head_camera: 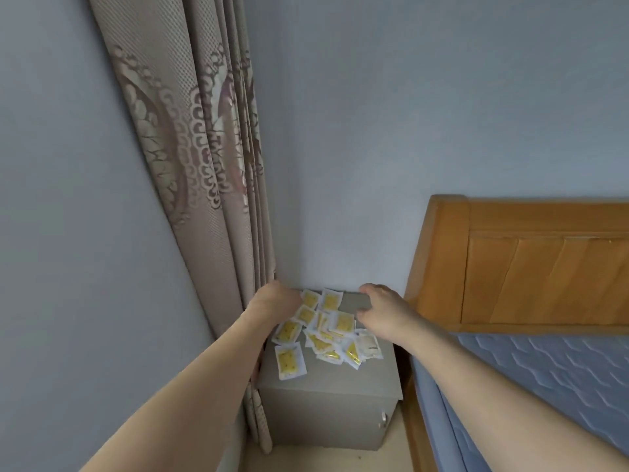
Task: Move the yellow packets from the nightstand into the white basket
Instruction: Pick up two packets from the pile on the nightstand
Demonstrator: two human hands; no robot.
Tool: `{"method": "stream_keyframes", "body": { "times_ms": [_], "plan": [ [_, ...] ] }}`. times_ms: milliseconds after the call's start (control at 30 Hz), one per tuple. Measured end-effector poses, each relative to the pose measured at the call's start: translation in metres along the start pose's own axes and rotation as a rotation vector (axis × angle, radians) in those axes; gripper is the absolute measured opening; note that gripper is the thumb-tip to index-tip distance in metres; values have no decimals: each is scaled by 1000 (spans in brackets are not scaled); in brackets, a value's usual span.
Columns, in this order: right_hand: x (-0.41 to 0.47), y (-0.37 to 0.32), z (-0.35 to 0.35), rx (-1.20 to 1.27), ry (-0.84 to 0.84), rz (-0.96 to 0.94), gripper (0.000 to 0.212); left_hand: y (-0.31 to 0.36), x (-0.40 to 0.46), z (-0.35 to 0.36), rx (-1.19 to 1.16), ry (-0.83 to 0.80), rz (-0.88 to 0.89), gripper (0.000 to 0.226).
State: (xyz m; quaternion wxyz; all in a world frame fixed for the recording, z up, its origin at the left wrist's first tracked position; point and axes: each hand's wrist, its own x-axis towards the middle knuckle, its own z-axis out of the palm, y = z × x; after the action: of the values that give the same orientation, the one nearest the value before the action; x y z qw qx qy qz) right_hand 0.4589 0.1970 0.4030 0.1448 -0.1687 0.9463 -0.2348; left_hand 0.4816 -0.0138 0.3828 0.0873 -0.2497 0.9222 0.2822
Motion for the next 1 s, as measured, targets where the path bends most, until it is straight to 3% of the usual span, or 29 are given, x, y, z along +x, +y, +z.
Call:
{"method": "stream_keyframes", "body": {
  "times_ms": [167, 300, 467, 600, 767, 867, 1000],
  "plan": [
    [123, 11, 25, -19, -85, 5, 42, -16, 118, 40, -96, -94, -131, 17],
    [215, 32, 65, -30, -166, -18, 44, -28, 191, 82, -78, -135, -266, 39],
    [305, 61, 132, -88, -243, -42, 47, -78, 264, 158, -16, -187, -418, 46],
    [361, 88, 195, -198, -328, -136, 54, -147, 298, 243, -83, -226, -566, 63],
    [415, 101, 264, -325, -372, -262, 47, -195, 322, 314, -185, -163, -787, 115],
    [443, 98, 302, -372, -383, -311, 47, -193, 330, 325, -143, -125, -860, 121],
    [469, 81, 345, -415, -401, -371, 52, -196, 344, 340, -69, -126, -809, 121]
  ]
}}
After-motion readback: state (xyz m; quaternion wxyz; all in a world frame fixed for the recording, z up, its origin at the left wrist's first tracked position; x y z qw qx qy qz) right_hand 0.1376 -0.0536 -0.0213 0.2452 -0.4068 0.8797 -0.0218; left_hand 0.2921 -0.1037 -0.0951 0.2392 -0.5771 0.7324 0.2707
